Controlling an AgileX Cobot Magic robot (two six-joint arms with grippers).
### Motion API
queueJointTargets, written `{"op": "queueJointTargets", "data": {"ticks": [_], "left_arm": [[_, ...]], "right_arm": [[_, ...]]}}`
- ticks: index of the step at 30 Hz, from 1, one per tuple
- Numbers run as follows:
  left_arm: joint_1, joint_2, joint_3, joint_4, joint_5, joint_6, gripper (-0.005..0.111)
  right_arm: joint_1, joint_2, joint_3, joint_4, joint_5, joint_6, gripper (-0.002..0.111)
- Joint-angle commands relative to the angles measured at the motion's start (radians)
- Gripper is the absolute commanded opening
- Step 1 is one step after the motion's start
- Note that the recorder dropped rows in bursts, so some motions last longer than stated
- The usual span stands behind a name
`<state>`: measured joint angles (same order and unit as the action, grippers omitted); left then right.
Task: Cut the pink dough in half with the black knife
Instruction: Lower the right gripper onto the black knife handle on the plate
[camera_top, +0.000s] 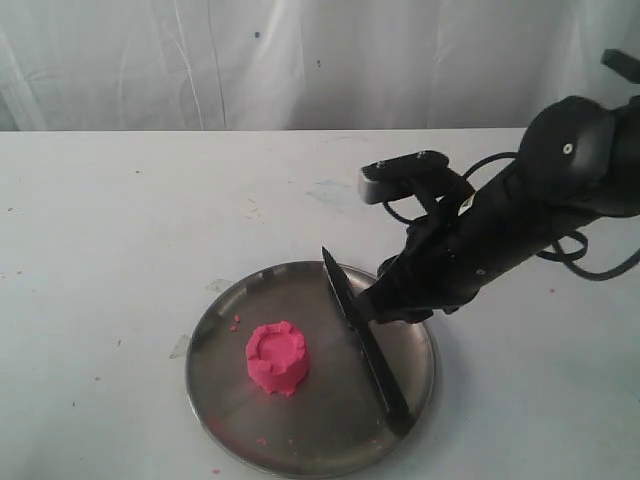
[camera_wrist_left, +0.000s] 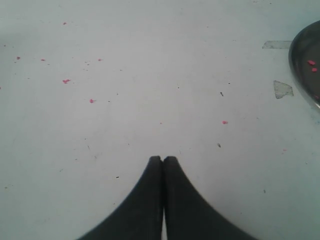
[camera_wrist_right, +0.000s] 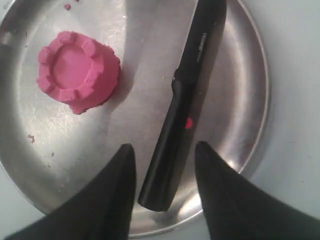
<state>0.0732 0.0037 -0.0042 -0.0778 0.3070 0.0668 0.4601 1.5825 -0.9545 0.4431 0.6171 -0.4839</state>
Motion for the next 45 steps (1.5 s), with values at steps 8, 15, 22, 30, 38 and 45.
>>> {"op": "queueJointTargets", "data": {"ticks": [8, 15, 22, 30, 38, 45], "left_arm": [[0.004, -0.004, 0.004, -0.003, -0.001, 0.001, 0.0], [0.004, -0.004, 0.004, -0.003, -0.001, 0.001, 0.0], [0.004, -0.004, 0.004, -0.003, -0.001, 0.001, 0.0], [0.004, -0.004, 0.004, -0.003, -0.001, 0.001, 0.0], [0.004, -0.004, 0.004, -0.003, -0.001, 0.001, 0.0], [0.004, -0.004, 0.004, -0.003, -0.001, 0.001, 0.0]], "right_arm": [[0.052, 0.21, -0.056, -0.054, -0.077, -0.01, 0.045], [0.052, 0.272, -0.062, -0.054, -0.082, -0.01, 0.043], [0.052, 0.296, -0.062, -0.052, -0.08, -0.01, 0.041], [0.052, 0.296, -0.062, -0.054, -0.072, -0.01, 0.025], [0.052, 0.287, -0.097, -0.097, -0.026, 0.013, 0.003], [0.052, 0.209, -0.141, -0.123, 0.27, 0.017, 0.003]]}}
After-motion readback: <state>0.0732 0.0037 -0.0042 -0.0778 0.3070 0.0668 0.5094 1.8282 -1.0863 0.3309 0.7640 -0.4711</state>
